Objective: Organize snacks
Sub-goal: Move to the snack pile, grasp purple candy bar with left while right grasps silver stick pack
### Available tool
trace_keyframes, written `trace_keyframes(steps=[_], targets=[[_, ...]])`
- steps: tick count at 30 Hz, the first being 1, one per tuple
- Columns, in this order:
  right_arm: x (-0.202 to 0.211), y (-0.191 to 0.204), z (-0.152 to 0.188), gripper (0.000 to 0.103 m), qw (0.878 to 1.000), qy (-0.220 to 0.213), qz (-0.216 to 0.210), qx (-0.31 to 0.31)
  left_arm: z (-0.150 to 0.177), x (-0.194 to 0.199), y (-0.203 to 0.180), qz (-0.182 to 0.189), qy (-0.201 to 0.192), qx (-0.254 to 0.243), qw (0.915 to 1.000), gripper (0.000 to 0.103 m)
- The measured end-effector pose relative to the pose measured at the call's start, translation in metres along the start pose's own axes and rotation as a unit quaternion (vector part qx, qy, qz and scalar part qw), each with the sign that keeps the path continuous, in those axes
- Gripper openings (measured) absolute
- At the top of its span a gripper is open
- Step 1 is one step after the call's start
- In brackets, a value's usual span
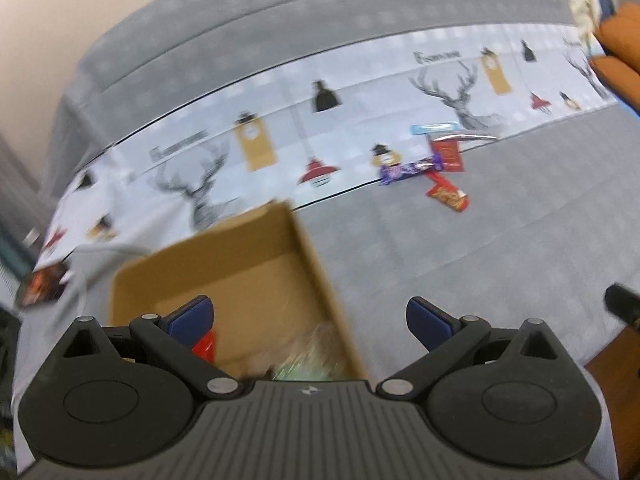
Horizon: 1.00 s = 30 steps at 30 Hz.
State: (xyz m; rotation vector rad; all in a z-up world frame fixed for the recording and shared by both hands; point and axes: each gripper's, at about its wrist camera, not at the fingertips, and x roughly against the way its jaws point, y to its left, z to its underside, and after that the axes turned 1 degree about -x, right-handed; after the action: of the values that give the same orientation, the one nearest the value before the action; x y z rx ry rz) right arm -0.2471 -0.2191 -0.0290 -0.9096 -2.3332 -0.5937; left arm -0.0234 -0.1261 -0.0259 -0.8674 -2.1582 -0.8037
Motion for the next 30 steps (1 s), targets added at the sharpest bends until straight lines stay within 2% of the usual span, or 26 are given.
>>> trace_keyframes(steps=[4,8,11,13,15,18,22,26,30], targets=[[-0.033,-0.032,-0.021,0.103,1.0,-0.009,0.029,-0.001,-0.042,-0.05,-0.024,0.028,0.018,-0.028,0.9991,0.103],[-0.079,-0.06,-0.052,0.103,0.998,-0.026,0.05,0.023,-0.085,-0.11,-0.047,0.029,0.027,-0.045,0.9982,0.103],[-0.125,-0.077,-0.08,0.103,0.995,-0.043,0.069,0.057,-0.114,-0.157,-0.062,0.019,0.018,-0.057,0.9981,0.103],[-0.166,-0.085,-0.099,0.103,0.993,-0.042,0.073,0.089,-0.128,-0.189,-0.074,0.021,0.01,-0.084,0.9962,0.103],[-0.208,-0.092,-0.114,0.103,0.989,-0.04,0.079,0.118,-0.137,-0.221,-0.087,0.027,0.019,-0.118,0.9925,0.103],[-0.275,-0.102,-0.133,0.103,0.985,-0.021,0.061,0.159,-0.149,-0.267,-0.102,0.035,0.034,-0.157,0.9863,0.103],[-0.355,-0.116,-0.153,0.103,0.986,0.023,0.031,0.161,-0.163,-0.316,-0.116,0.053,0.042,-0.19,0.9795,0.103],[-0.419,-0.115,-0.156,0.103,0.979,0.054,0.046,0.189,-0.178,-0.353,-0.124,0.061,0.056,-0.197,0.977,0.103],[-0.462,-0.108,-0.157,0.103,0.973,0.071,0.032,0.219,-0.188,-0.376,-0.132,0.087,0.068,-0.204,0.9728,0.103]])
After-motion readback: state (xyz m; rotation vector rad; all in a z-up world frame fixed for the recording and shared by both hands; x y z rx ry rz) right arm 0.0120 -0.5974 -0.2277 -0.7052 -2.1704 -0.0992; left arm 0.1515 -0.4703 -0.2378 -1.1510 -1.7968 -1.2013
